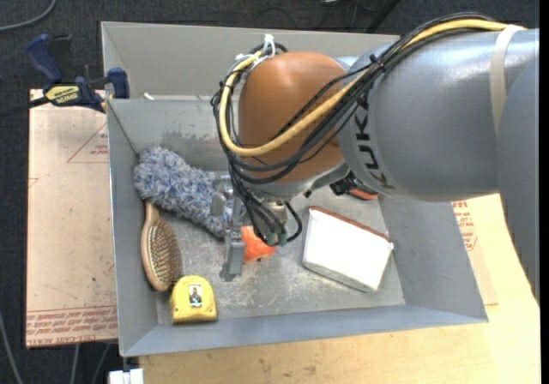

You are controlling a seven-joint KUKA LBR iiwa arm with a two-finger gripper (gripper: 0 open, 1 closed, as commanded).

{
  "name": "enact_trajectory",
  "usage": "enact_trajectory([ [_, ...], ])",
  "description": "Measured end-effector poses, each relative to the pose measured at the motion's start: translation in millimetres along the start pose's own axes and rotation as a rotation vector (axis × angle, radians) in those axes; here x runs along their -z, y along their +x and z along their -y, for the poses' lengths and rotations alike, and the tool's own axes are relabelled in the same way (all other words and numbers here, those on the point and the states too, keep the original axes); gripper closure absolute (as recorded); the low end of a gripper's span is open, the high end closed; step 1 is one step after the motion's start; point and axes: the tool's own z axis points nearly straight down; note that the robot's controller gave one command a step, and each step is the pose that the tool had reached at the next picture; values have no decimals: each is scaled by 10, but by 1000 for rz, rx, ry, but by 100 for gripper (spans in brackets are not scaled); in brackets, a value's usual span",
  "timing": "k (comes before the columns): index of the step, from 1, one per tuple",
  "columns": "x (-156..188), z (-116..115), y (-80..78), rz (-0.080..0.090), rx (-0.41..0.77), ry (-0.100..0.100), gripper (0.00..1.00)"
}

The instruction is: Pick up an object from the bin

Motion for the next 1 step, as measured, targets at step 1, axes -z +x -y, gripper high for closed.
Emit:
enact_trajectory([
  [1, 44, 9, -18, 8, -4, -2, 0],
])
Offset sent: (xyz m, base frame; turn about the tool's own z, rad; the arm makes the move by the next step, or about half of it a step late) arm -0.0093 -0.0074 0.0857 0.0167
